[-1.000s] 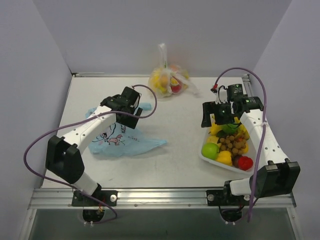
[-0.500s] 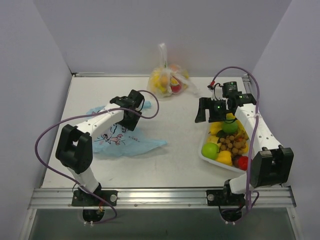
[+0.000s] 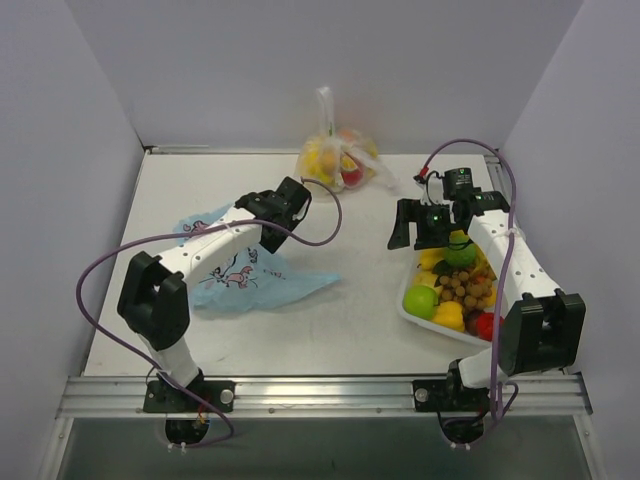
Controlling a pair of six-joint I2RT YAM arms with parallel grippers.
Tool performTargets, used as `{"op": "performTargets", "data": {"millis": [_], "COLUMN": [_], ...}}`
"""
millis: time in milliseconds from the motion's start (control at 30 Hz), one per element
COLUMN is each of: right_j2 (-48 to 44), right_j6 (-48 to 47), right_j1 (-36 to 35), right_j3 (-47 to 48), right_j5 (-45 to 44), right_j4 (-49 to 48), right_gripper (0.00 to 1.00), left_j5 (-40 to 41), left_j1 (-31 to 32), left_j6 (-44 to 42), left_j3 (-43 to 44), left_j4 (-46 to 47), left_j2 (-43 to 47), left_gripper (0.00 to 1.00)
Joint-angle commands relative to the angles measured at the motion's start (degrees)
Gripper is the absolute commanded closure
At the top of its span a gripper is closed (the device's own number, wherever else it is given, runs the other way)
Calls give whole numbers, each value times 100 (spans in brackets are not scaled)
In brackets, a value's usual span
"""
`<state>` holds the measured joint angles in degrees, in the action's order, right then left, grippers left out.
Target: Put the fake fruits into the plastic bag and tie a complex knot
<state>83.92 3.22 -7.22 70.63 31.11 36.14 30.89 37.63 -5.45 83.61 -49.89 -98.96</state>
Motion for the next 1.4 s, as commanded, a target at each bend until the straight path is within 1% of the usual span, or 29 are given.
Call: {"op": "performTargets", "data": {"millis": [0, 67, 200, 267, 367, 400, 433, 500, 533, 567, 600, 667, 700, 733, 800, 867, 933, 967, 1033, 1100, 1167, 1233, 1267, 1300, 1333, 1367], "right_j2": [-16, 1, 45, 72, 89, 89, 98, 116, 125, 133, 125, 28, -24, -86, -244, -314, -359, -420, -516, -622, -675, -701, -719, -728, -693, -667], "right_j6": [56, 82, 117, 152, 187, 231, 266, 406, 459, 556, 644, 1021, 1153, 1502, 1829, 2234, 2428, 2620, 2797, 2938, 2982, 2947, 2895, 2825, 2781, 2771], "right_j1": [-25, -25, -25, -16, -16, 1, 2, 10, 2, 10, 10, 19, 2, 2, -16, -77, -156, -244, -332, -508, -674, -771, -807, -877, -895, -930], "right_j3": [-32, -49, -41, -41, -58, -76, -84, -111, -120, -128, -146, -216, -251, -330, -383, -296, -217, -173, -181, -164, -129, -93, -102, -128, -120, -128], "right_j5": [141, 141, 158, 167, 185, 185, 185, 185, 202, 220, 237, 351, 395, 422, 509, 562, 554, 545, 466, 370, 378, 361, 334, 282, 186, 193], "right_j4": [-28, -46, -90, -125, -195, -221, -291, -388, -502, -581, -669, -1002, -1152, -1466, -1776, -2066, -2234, -2295, -2515, -2585, -2586, -2559, -2559, -2559, -2559, -2551], "right_gripper": [22, 22, 23, 23, 24, 24, 27, 27, 28, 31, 32, 35, 36, 39, 39, 36, 30, 29, 27, 25, 18, 13, 13, 11, 10, 8], "left_j5": [294, 356, 31, 127, 408, 443, 470, 392, 313, -1, -231, -836, -1388, -1645, -2120, -2429, -2728, -2938, -3342, -3554, -3932, -4239, -4580, -4758, -4942, -5370], "left_j1": [-27, -62, -98, -106, -185, -212, -238, -317, -343, -405, -449, -537, -624, -651, -669, -695, -756, -792, -932, -1011, -1161, -1292, -1406, -1486, -1556, -1705], "left_j6": [-175, -140, -219, -219, -167, -149, -140, -140, -149, -158, -158, -123, -79, -26, 70, 158, 246, 307, 404, 519, 878, 1202, 1318, 1449, 1755, 1906], "left_j3": [217, 190, 85, 67, 32, 23, 23, 58, 146, 216, 295, 523, 585, 655, 770, 762, 709, 683, 403, 43, -195, -521, -643, -766, -1133, -1363], "left_j4": [93, 102, 128, 120, 85, 58, 41, -38, -65, -152, -196, -214, -206, -188, -74, 75, 181, 294, 558, 1058, 1558, 1859, 2138, 2298, 2769, 3070], "left_j2": [-237, -360, -615, -721, -923, -958, -967, -924, -880, -827, -636, -319, 48, 235, 734, 1174, 1404, 1614, 1887, 2264, 2564, 2706, 2811, 2873, 2934, 3091], "left_gripper": [38, 40, 41, 42, 48, 55, 58, 66, 81, 90, 100, 100, 100, 100, 100, 100, 100, 100, 100, 100, 100, 100, 100, 100, 100, 100]}}
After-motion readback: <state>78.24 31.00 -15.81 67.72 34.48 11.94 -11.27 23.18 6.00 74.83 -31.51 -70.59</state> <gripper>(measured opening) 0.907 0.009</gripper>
